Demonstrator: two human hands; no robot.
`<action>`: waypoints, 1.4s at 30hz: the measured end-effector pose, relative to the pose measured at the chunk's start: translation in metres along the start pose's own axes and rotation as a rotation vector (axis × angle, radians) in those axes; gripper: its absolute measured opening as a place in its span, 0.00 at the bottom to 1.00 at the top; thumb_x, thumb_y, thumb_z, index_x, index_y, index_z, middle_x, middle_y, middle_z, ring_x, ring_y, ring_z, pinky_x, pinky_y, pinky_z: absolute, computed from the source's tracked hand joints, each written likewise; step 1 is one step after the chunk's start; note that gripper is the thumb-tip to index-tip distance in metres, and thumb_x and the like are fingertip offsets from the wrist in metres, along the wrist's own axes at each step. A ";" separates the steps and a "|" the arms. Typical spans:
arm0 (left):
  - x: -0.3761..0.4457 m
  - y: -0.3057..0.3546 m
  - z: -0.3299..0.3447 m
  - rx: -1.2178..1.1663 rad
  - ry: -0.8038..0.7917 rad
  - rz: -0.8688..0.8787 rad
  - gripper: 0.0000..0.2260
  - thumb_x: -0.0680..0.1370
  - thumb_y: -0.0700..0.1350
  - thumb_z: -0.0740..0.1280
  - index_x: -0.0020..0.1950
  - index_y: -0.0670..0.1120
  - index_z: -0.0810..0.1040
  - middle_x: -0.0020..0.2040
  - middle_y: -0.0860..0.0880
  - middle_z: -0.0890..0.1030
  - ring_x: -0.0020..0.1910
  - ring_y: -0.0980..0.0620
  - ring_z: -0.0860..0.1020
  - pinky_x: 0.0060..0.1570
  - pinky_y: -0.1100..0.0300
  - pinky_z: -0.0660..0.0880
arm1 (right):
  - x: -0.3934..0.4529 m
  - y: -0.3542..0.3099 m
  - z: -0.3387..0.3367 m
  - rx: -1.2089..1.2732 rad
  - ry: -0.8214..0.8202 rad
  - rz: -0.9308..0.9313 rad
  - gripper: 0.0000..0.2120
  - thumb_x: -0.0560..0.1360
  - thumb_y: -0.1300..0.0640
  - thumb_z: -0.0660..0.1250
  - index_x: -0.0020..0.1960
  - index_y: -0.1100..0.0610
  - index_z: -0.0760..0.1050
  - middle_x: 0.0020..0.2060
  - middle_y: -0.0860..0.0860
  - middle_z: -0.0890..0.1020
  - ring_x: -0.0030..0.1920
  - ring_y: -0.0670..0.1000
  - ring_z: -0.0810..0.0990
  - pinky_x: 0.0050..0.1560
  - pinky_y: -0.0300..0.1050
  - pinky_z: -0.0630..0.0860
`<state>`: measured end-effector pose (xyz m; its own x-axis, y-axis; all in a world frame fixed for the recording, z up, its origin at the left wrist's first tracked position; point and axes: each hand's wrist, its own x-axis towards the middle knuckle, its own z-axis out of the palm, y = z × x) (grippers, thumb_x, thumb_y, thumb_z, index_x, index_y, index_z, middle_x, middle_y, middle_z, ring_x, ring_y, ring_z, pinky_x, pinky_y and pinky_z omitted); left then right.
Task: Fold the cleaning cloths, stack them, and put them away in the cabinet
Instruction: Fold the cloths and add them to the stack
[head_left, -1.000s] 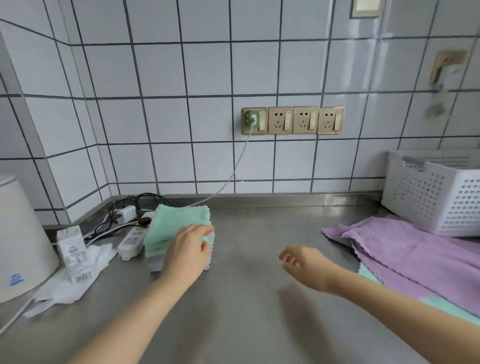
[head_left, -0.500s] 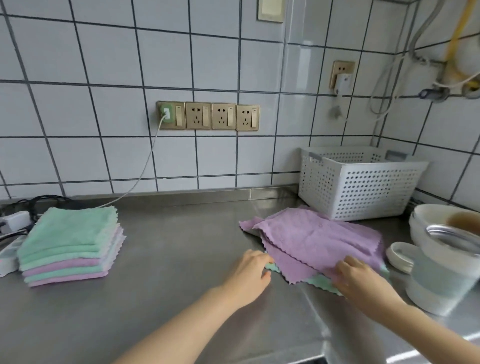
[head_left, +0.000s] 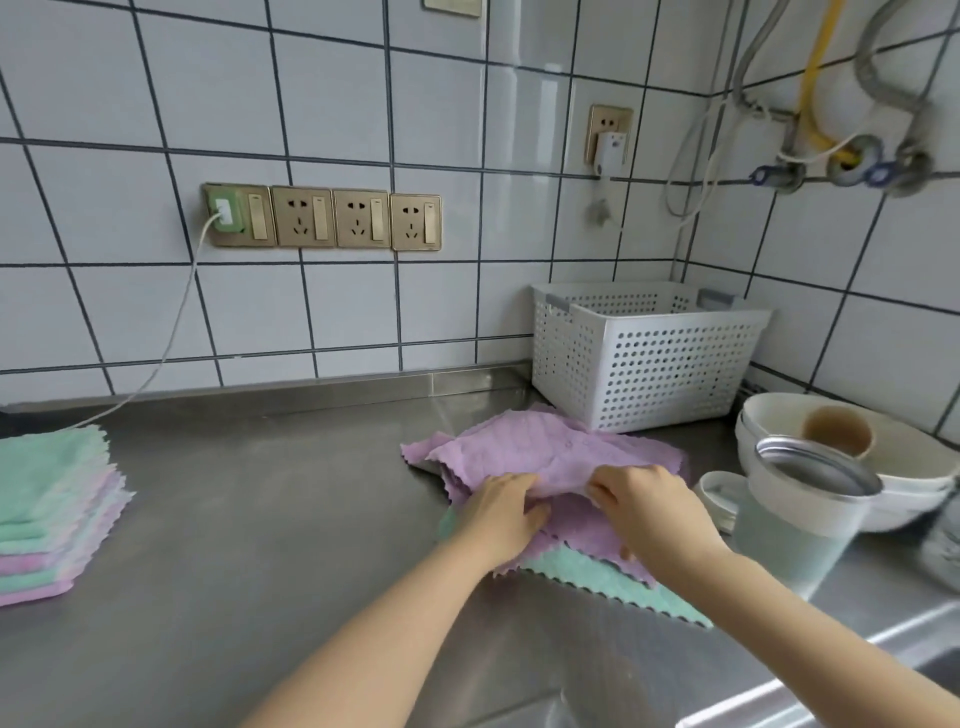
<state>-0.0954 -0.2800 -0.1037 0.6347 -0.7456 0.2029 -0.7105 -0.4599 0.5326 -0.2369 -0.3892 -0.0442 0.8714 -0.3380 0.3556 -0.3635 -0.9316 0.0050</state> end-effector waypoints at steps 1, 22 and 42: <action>0.004 -0.002 -0.003 -0.007 0.044 -0.004 0.12 0.77 0.49 0.60 0.57 0.50 0.78 0.60 0.47 0.79 0.61 0.44 0.74 0.57 0.49 0.73 | 0.002 -0.001 -0.005 0.070 0.027 -0.039 0.08 0.75 0.59 0.64 0.37 0.55 0.72 0.30 0.53 0.77 0.33 0.53 0.82 0.31 0.47 0.75; -0.092 -0.072 -0.218 -0.054 0.722 -0.088 0.05 0.75 0.44 0.69 0.41 0.44 0.82 0.35 0.43 0.82 0.36 0.45 0.78 0.36 0.58 0.73 | 0.013 -0.072 -0.101 0.786 0.597 -0.033 0.06 0.79 0.57 0.63 0.46 0.58 0.75 0.34 0.51 0.81 0.34 0.50 0.79 0.37 0.44 0.75; -0.212 -0.151 -0.256 -0.700 0.449 -0.562 0.05 0.75 0.36 0.70 0.41 0.39 0.75 0.30 0.49 0.62 0.27 0.53 0.63 0.24 0.62 0.77 | 0.044 -0.149 -0.030 0.462 0.081 -0.078 0.10 0.76 0.54 0.66 0.39 0.57 0.80 0.31 0.51 0.82 0.30 0.51 0.79 0.40 0.46 0.78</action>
<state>-0.0452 0.0709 -0.0168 0.9817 -0.1900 -0.0125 -0.0251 -0.1945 0.9806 -0.1539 -0.2609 -0.0016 0.8552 -0.2706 0.4421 -0.0976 -0.9217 -0.3754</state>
